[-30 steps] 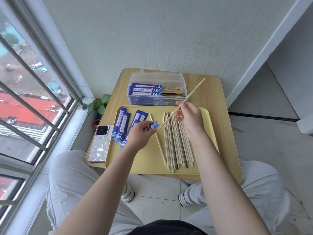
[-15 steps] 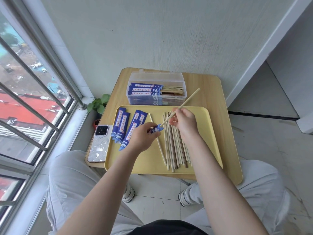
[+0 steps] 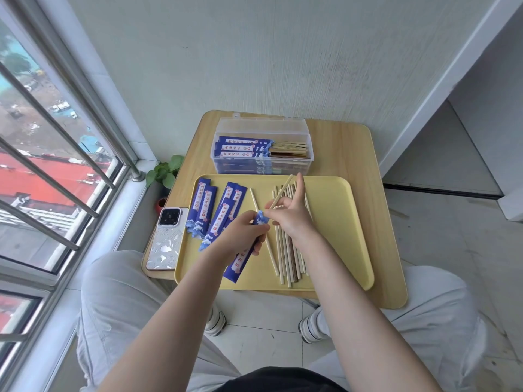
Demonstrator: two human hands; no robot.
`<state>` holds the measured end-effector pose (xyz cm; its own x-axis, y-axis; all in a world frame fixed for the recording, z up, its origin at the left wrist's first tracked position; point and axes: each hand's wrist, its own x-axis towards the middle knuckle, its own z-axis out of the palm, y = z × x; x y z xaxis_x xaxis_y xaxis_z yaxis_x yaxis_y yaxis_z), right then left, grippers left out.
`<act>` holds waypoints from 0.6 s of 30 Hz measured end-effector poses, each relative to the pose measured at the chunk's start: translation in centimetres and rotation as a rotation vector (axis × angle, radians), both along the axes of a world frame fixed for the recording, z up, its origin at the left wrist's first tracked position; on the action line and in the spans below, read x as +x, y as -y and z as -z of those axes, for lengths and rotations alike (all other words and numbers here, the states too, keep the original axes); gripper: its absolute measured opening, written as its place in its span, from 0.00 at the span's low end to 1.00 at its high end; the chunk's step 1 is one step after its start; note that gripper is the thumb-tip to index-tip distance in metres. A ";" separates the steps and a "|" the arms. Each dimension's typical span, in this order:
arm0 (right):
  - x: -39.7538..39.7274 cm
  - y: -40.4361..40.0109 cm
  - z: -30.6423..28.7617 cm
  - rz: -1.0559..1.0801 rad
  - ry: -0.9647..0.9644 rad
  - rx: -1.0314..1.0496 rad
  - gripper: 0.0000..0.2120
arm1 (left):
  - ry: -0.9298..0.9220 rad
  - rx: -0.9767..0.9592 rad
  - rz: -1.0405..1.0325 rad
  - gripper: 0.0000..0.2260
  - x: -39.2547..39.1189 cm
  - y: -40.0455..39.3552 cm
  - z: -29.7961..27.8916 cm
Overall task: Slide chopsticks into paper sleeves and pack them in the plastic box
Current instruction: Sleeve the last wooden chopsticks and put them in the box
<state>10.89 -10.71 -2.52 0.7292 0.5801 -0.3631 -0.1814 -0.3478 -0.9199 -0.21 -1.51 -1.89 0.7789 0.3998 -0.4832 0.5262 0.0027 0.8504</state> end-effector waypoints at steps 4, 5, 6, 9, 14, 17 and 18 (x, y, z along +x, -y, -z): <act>0.0 0.1 0.2 -0.010 -0.021 0.044 0.55 | 0.017 -0.096 -0.043 0.08 0.0 -0.1 0.4; 0.0 0.2 0.3 -0.017 -0.032 0.044 0.54 | 0.016 -0.094 -0.049 0.08 -0.1 -0.1 0.5; 0.0 0.2 0.3 -0.026 -0.038 0.038 0.52 | 0.015 -0.087 -0.052 0.09 -0.1 -0.2 0.6; -0.1 0.0 0.4 -0.017 -0.034 0.012 0.34 | 0.024 -0.075 -0.047 0.09 -0.4 -0.2 1.0; -0.1 -0.2 0.4 0.122 -0.048 0.033 0.08 | 0.032 -0.044 -0.044 0.10 -0.6 -0.1 1.4; 0.1 0.0 0.6 0.135 -0.076 0.020 0.08 | 0.042 -0.060 -0.074 0.09 -0.6 0.1 1.5; 0.1 0.1 0.6 0.110 -0.078 0.003 0.08 | 0.049 -0.066 -0.092 0.10 -0.5 0.1 1.5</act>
<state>11.03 -10.86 -3.16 0.7577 0.4996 -0.4198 -0.2894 -0.3194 -0.9024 -0.73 -1.61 -3.40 0.7636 0.4393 -0.4731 0.4788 0.1063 0.8715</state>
